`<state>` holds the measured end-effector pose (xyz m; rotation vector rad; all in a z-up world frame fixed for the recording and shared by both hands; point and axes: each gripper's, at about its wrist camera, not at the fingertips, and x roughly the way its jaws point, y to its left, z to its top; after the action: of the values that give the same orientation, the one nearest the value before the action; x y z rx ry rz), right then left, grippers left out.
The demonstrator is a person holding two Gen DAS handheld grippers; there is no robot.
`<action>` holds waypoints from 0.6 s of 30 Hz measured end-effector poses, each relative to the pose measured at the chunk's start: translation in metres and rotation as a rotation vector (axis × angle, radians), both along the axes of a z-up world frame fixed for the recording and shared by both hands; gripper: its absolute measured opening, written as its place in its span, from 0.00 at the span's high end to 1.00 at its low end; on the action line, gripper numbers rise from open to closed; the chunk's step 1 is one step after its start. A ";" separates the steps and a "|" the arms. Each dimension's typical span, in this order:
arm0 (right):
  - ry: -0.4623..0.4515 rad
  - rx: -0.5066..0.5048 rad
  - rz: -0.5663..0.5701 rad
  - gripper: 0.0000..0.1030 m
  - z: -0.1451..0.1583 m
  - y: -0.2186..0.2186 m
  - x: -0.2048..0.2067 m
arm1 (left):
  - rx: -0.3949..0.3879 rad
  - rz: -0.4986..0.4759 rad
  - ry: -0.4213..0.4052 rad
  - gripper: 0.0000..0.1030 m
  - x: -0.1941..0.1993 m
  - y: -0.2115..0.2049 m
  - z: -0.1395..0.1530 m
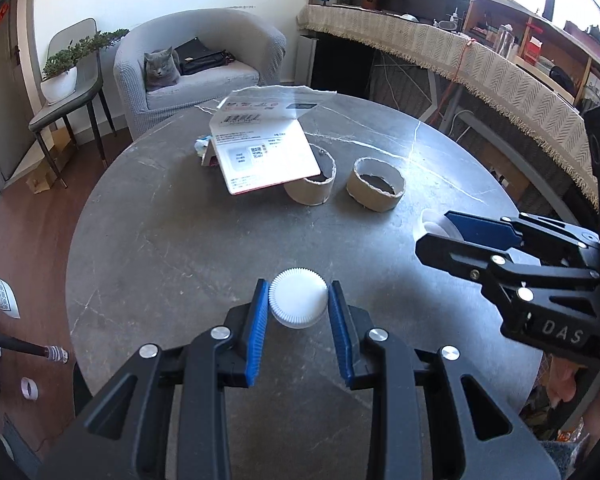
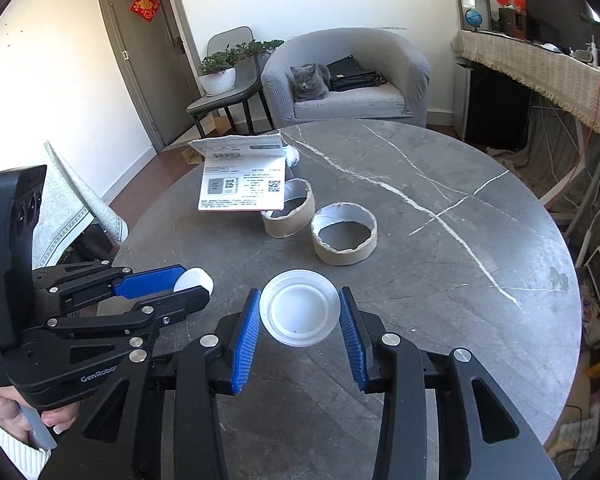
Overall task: Collect trash
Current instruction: 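Carry the white cap and white lid over the bin with both tools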
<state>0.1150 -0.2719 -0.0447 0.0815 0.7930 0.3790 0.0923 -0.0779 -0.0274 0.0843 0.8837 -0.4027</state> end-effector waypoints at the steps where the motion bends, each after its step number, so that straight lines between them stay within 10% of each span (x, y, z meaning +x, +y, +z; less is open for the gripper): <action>1: 0.002 0.007 0.002 0.62 -0.001 0.002 -0.001 | 0.007 0.000 -0.006 0.69 -0.005 0.007 0.001; 18: -0.022 0.012 0.121 0.62 0.008 0.077 -0.001 | -0.092 0.084 -0.081 0.69 -0.034 0.092 0.026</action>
<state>0.1136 -0.1946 -0.0368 0.0408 0.7757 0.4990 0.0585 0.0142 -0.0016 -0.0208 0.7849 -0.3579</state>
